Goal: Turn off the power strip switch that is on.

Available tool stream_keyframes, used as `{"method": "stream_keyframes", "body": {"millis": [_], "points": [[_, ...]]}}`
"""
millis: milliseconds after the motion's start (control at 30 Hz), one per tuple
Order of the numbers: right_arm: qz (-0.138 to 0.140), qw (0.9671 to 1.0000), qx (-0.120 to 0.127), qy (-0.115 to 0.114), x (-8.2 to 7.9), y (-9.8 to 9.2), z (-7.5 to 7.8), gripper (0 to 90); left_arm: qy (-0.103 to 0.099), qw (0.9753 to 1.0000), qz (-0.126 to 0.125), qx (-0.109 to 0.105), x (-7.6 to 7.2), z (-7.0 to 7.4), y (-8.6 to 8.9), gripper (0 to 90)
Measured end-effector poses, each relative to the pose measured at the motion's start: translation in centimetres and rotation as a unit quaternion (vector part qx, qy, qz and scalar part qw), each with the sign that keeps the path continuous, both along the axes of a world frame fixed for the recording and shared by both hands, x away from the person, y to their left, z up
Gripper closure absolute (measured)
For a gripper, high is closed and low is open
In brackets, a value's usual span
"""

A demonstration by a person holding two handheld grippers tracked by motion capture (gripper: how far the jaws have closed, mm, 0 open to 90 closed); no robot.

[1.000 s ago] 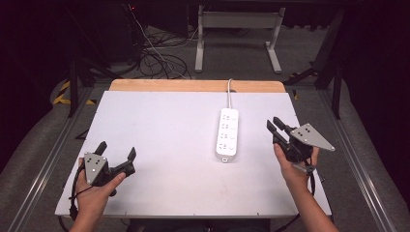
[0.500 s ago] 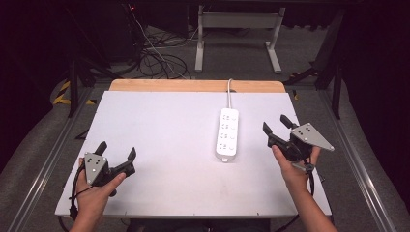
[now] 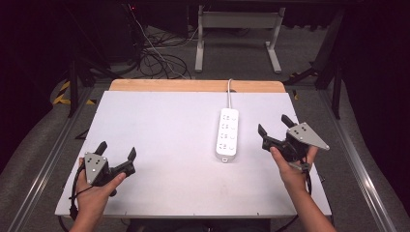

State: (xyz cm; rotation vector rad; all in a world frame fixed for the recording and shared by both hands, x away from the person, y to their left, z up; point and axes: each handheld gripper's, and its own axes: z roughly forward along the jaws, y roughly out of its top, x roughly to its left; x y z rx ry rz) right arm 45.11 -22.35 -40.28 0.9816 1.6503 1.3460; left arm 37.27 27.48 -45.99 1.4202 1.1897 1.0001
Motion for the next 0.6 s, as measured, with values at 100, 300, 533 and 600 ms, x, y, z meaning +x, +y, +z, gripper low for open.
{"method": "stream_keyframes", "body": {"millis": [100, 300, 533, 600], "points": [[0.002, 0.9999, -0.010, 0.013, 0.05, 0.32, -0.15, 15.7, -0.001, 1.0000, 0.000, 0.001, 0.00, 0.01, -0.01, 5.2], [0.009, 0.9998, -0.012, 0.011, -0.15, 0.62, 0.01, 14.7, -0.002, 1.0000, 0.000, 0.000, -0.01, 0.00, 0.03, 5.2], [0.005, 0.9997, -0.011, 0.022, -0.11, 0.38, -0.01, 13.2, -0.001, 1.0000, 0.000, 0.001, 0.00, 0.02, 0.04, 5.2], [0.004, 0.9996, -0.013, 0.027, -0.17, 0.26, -0.03, 11.0, -0.001, 1.0000, -0.001, 0.001, 0.01, 0.02, 0.02, 5.2]]}}
